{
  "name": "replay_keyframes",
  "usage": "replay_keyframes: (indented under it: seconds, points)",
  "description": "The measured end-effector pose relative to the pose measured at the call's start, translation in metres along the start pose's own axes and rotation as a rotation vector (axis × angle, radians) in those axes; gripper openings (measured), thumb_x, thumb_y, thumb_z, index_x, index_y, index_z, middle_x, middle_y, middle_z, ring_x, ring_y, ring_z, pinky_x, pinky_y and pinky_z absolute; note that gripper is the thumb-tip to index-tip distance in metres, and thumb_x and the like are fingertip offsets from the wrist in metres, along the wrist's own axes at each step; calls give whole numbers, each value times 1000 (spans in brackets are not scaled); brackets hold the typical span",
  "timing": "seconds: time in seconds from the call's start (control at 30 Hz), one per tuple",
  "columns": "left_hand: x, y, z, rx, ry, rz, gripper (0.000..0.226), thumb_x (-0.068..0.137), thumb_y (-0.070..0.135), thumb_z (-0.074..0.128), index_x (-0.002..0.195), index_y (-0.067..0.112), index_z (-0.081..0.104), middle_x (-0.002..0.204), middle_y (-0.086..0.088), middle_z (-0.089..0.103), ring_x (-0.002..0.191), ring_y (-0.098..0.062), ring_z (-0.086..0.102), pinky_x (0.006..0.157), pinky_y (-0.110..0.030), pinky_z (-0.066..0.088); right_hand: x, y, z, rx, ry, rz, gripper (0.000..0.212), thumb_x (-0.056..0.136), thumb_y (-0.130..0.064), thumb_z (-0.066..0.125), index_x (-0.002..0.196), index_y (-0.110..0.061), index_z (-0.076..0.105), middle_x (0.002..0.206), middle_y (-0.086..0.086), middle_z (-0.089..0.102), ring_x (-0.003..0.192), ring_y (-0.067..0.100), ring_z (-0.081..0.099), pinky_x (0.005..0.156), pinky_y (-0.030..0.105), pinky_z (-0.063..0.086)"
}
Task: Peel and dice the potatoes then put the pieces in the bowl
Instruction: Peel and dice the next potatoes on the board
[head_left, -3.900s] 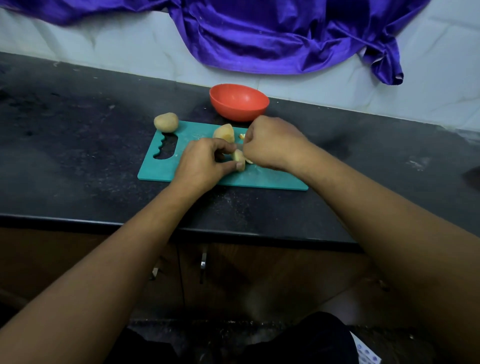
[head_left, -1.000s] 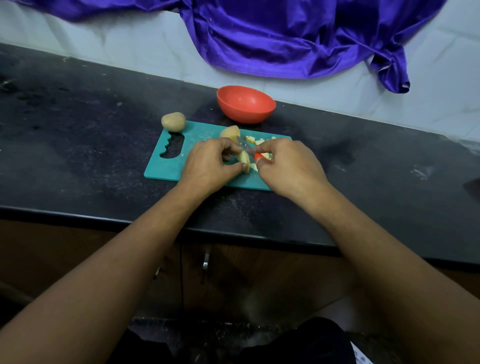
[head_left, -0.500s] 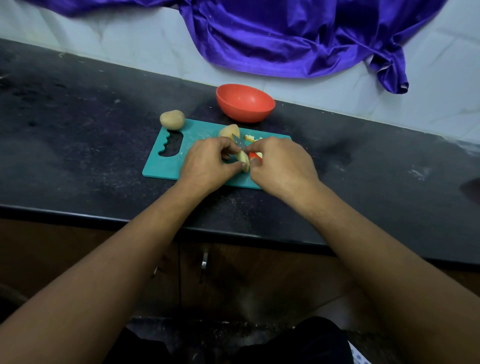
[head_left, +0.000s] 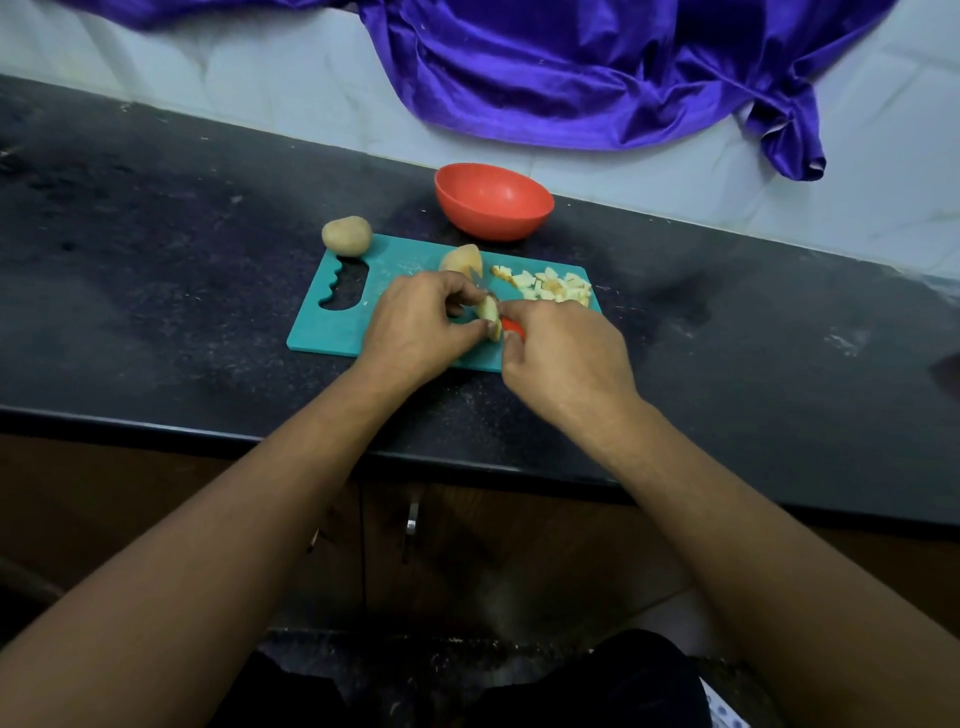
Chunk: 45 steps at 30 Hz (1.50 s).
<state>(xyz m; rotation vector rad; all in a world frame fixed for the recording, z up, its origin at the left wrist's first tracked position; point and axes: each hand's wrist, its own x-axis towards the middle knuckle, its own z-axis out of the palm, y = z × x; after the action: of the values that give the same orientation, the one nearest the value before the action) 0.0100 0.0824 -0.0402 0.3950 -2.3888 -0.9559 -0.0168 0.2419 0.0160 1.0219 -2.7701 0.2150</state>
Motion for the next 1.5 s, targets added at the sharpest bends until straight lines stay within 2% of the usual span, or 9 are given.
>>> replay_keyframes:
  seconds: [0.17, 0.33, 0.67, 0.87, 0.97, 1.13, 1.23, 1.37, 1.5]
  points:
    - [1, 0, 1, 3, 0, 3, 33, 79, 32, 84, 111, 25, 77, 104, 10, 76, 94, -5, 68, 93, -37, 57, -4, 1, 7, -11, 5, -30, 41, 105, -31, 47, 145, -33, 54, 108, 4, 68, 96, 24, 62, 68, 35, 40]
    - [0, 0, 1, 8, 9, 10, 30, 79, 35, 84, 108, 27, 78, 99, 12, 75, 92, -4, 67, 90, -35, 57, -23, 9, 20, 22, -29, -35, 45, 106, -33, 44, 151, -34, 48, 87, -3, 56, 80, 17, 52, 66, 36, 45]
    - [-1, 0, 0, 19, -21, 59, 44, 80, 40, 83, 121, 31, 71, 103, 16, 71, 96, -6, 66, 92, -40, 56, -27, 20, 13, -1, -47, -74, 45, 107, -35, 43, 152, -34, 47, 103, 2, 67, 92, 20, 61, 73, 38, 50]
    - [2, -3, 3, 93, -107, 134, 45, 83, 49, 79, 125, 38, 70, 108, 11, 61, 103, -12, 58, 92, -41, 51, -32, 49, 21, 181, -42, -21, 41, 105, -42, 47, 146, -46, 52, 114, -4, 69, 91, 15, 59, 69, 34, 47]
    - [2, -4, 3, 69, -99, 129, 28, 82, 45, 82, 108, 39, 74, 103, 10, 60, 98, -11, 58, 88, -41, 51, -37, 58, 30, 249, 3, -10, 39, 105, -43, 49, 143, -46, 54, 102, -9, 69, 80, 10, 58, 65, 31, 46]
    - [2, -2, 1, 56, -91, 105, 15, 83, 32, 83, 96, 35, 75, 100, 9, 62, 93, -11, 58, 85, -42, 52, -28, 68, 37, 659, 69, 137, 33, 103, -32, 59, 134, -39, 65, 55, -15, 54, 47, 7, 46, 50, 28, 37]
    - [2, -2, 1, 40, -86, 105, 11, 85, 30, 81, 93, 34, 75, 100, 10, 63, 93, -10, 59, 86, -42, 51, -19, 68, 38, 766, 146, 185, 33, 101, -28, 60, 132, -37, 68, 52, -7, 51, 48, 15, 44, 50, 34, 38]
    - [1, -3, 0, -1, -87, 90, 10, 88, 28, 78, 93, 35, 74, 100, 12, 66, 92, -8, 60, 87, -41, 52, -7, 66, 34, 614, 192, 271, 35, 101, -28, 57, 134, -35, 66, 57, -11, 52, 46, 9, 47, 50, 27, 36]
    - [1, -2, 0, -9, -87, 80, 13, 89, 24, 77, 95, 35, 75, 99, 13, 65, 91, -7, 61, 86, -40, 52, -4, 64, 27, 385, 121, 286, 37, 103, -35, 52, 138, -37, 62, 74, -13, 60, 61, 9, 58, 55, 30, 42]
